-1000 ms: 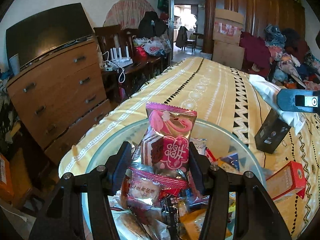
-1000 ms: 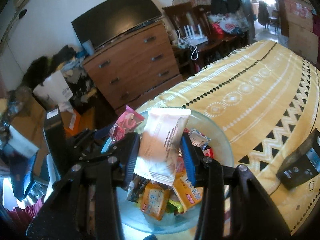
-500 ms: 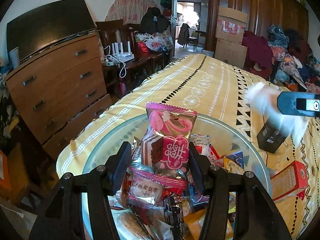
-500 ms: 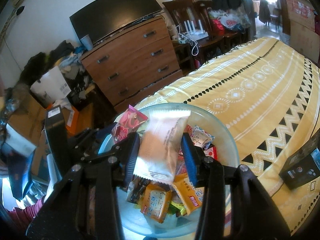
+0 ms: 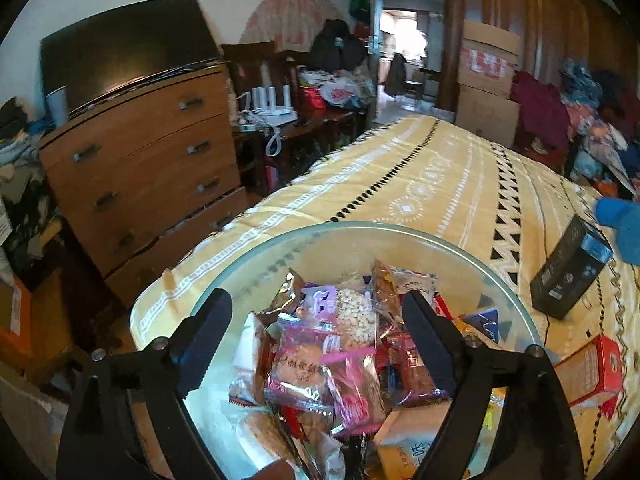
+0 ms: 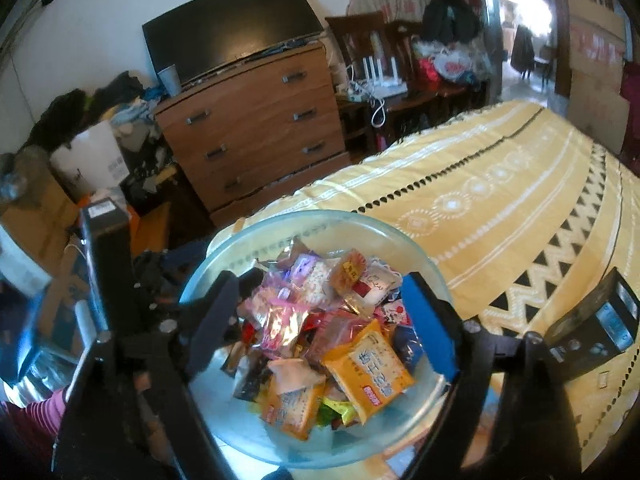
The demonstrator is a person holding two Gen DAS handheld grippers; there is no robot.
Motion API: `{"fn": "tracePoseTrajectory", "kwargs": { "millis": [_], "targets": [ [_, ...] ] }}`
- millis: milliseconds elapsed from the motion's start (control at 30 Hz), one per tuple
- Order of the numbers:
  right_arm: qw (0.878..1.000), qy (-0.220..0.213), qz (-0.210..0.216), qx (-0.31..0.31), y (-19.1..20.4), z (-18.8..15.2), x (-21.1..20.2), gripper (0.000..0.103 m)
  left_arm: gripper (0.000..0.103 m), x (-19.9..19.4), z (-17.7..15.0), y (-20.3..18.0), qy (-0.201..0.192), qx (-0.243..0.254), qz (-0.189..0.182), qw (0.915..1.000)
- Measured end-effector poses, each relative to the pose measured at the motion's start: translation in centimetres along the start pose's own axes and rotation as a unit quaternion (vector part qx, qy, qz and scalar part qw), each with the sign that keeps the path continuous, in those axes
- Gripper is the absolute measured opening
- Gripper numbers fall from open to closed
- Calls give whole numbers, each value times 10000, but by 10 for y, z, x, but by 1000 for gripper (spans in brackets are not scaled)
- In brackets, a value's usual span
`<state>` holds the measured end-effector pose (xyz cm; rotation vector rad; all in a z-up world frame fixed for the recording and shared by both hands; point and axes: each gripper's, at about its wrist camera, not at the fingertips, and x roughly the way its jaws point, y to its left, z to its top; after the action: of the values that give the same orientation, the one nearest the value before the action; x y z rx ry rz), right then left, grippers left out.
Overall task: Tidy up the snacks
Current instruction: 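Move both tools back toward the bed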
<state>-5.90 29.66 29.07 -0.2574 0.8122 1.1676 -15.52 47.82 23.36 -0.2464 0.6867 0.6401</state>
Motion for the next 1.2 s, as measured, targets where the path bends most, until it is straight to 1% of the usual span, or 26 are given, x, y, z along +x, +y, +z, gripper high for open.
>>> {"fn": "tracePoseTrajectory", "kwargs": {
  "millis": [33, 67, 100, 200, 267, 367, 400, 500, 533, 567, 600, 633, 700, 767, 800, 900, 933, 1033, 1133, 1200],
  "targets": [
    [10000, -70, -5, 0, 1, -2, -5, 86, 89, -3, -1, -1, -15, -33, 150, 9999],
    [9999, -159, -15, 1, 2, -5, -12, 86, 92, -7, -3, -3, -48, -39, 254, 9997],
    [9997, -230, -16, -2, 2, -9, -19, 86, 98, -9, -4, -4, -82, -37, 260, 9996],
    [9988, -482, -107, -61, 6, -26, -42, 88, 99, -27, -11, -13, -319, -45, 132, 9994],
    [9979, -602, -249, -68, 6, -40, -55, 89, 99, -34, -14, -18, -368, 3, 93, 9993],
    [9963, -752, -420, -1, 3, -66, -77, 89, 99, -55, -20, -33, -629, 116, 208, 9977],
    [9955, -804, -493, 52, 1, -76, -86, 89, 102, -63, -21, -37, -734, 141, 247, 9969],
    [9930, -954, -648, 265, -10, -106, -113, 89, 103, -91, -25, -60, -1125, 289, 386, 9925],
    [9918, -995, -726, 349, -15, -115, -121, 89, 103, -97, -27, -66, -1206, 342, 332, 9916],
    [9903, -1036, -807, 450, -20, -126, -130, 89, 103, -103, -28, -75, -1247, 388, 157, 9913],
    [9894, -1046, -853, 531, -24, -134, -137, 89, 103, -107, -27, -82, -1205, 409, -5, 9919],
    [9888, -1043, -888, 590, -26, -140, -143, 89, 103, -110, -28, -89, -1162, 427, -92, 9923],
    [9870, -1035, -1009, 704, -34, -157, -158, 89, 103, -118, -32, -105, -1166, 520, -246, 9915],
    [9846, -1037, -1133, 835, -40, -175, -172, 89, 103, -129, -37, -124, -1261, 664, -276, 9894],
    [9833, -1033, -1163, 943, -45, -184, -178, 89, 103, -134, -39, -133, -1274, 697, -349, 9888],
    [9789, -1030, -1275, 1221, -58, -211, -197, 89, 103, -145, -43, -161, -1156, 738, -732, 9878],
    [9775, -1017, -1320, 1294, -62, -220, -203, 89, 103, -148, -45, -170, -1173, 790, -724, 9873],
    [9714, -1055, -1432, 1573, -73, -247, -223, 89, 103, -162, -56, -204, -1260, 1027, -524, 9853],
    [9655, -1079, -1544, 1800, -84, -270, -240, 89, 103, -172, -63, -236, -1157, 1196, -864, 9823],
    [9624, -1111, -1589, 1902, -89, -281, -250, 89, 103, -178, -70, -258, -1137, 1333, -1011, 9793]
  ]
}}
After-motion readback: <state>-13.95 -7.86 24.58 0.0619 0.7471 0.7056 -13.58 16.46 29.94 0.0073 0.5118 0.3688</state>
